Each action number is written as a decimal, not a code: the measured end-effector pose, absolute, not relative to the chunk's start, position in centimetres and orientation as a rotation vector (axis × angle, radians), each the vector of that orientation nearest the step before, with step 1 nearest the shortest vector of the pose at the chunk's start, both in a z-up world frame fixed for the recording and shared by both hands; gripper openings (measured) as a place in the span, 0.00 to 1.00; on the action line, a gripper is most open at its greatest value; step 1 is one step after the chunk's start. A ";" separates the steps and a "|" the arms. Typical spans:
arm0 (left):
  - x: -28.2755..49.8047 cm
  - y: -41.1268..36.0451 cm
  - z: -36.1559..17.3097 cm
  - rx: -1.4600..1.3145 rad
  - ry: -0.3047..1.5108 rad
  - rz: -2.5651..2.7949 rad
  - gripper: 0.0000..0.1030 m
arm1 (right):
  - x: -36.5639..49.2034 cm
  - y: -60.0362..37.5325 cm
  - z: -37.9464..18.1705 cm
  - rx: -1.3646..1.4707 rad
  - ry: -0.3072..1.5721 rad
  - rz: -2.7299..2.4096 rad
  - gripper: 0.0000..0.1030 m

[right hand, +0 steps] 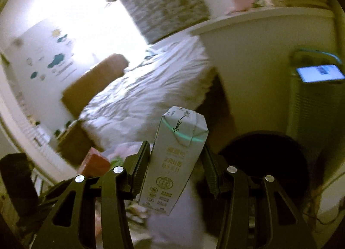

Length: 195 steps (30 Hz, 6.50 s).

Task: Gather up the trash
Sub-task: 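Carry both cartons over the black bin and open both tools to drop them, then move both tools back over the table toward the remaining trash, then grasp the red Wangzai milk box with the left tool while the right tool grasps the green packet, then carry both items over the black bin and open both tools to drop them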

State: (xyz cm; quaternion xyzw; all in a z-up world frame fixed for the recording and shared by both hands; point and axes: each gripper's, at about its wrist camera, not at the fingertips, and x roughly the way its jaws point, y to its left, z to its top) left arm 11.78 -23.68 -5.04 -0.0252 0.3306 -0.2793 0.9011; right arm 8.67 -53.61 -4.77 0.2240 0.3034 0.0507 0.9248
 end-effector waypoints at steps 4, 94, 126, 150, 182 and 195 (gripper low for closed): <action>12.2 -27.5 -6.1 -0.034 0.703 -0.623 0.53 | 8.6 -57.1 -6.9 0.477 0.637 0.019 0.47; 12.9 -0.6 -12.5 0.108 0.871 -0.183 0.93 | 21.0 -28.0 -12.6 0.507 1.211 0.576 0.81; 11.8 -0.1 -9.7 -0.080 0.757 -0.242 0.53 | 20.9 -26.9 -9.9 0.577 0.983 0.561 0.08; 8.6 -16.5 -2.3 -0.003 0.607 -0.456 0.53 | 10.7 -44.1 -3.0 0.508 0.684 0.337 0.08; 11.3 -31.9 -7.3 0.059 0.726 -0.667 0.53 | 7.8 -60.0 -11.2 0.601 0.729 -0.022 0.08; 12.0 -34.1 -8.5 0.079 0.763 -0.694 0.53 | 7.9 -61.0 -13.2 0.621 0.764 -0.055 0.08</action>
